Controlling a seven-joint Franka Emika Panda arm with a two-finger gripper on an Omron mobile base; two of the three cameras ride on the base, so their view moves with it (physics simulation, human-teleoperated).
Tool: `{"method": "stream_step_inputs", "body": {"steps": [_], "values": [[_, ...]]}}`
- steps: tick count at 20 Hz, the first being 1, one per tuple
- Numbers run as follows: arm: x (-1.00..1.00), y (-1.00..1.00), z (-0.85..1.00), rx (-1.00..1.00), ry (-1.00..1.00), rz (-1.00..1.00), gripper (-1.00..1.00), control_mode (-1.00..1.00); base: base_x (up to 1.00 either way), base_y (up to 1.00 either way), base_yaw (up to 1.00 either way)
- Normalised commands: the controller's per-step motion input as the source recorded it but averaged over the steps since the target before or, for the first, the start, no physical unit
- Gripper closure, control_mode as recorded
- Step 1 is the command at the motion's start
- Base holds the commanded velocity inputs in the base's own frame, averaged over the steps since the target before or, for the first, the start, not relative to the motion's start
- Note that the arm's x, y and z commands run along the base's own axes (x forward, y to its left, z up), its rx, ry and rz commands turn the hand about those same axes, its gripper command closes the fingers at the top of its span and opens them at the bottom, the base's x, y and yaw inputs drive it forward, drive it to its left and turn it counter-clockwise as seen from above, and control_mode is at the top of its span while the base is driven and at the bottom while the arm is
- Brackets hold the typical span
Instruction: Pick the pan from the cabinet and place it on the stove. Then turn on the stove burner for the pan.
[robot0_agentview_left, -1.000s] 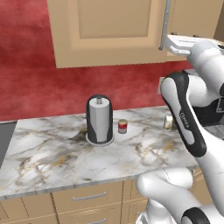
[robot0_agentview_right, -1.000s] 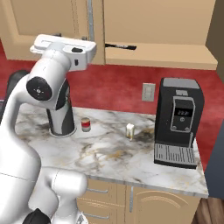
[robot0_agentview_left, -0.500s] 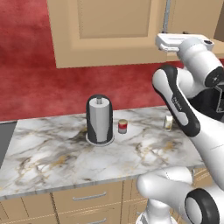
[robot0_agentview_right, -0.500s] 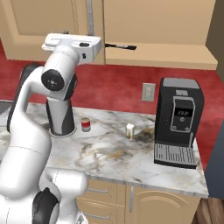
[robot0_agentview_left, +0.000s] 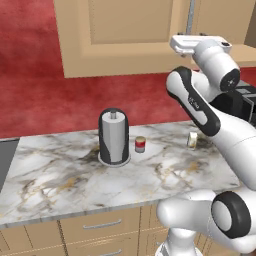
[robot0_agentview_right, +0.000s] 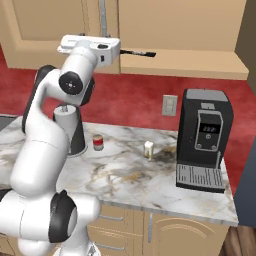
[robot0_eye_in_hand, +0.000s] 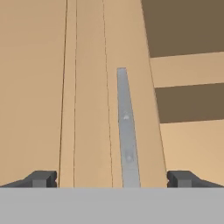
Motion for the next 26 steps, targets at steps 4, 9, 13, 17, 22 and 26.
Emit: {"method": "stream_step_inputs", "body": {"steps": [4, 9, 13, 17, 22, 26], "values": [[0.51, 0.0, 0.0, 0.0, 0.0, 0.0, -1.0, -1.0, 0.0, 0.0, 0.0], [0.52, 0.0, 0.0, 0.0, 0.0, 0.0, -1.0, -1.0, 0.0, 0.0, 0.0], [0.51, 0.0, 0.0, 0.0, 0.0, 0.0, -1.0, -1.0, 0.0, 0.0, 0.0], [0.45, 0.0, 0.0, 0.0, 0.0, 0.0, -1.0, -1.0, 0.0, 0.0, 0.0], [0.38, 0.16, -0.12, 0.0, 0.0, 0.0, 1.0, -1.0, 0.0, 0.0, 0.0], [0.12, 0.25, -0.05, -0.01, 0.0, 0.0, 1.0, -1.0, 0.0, 0.0, 0.0]]}}
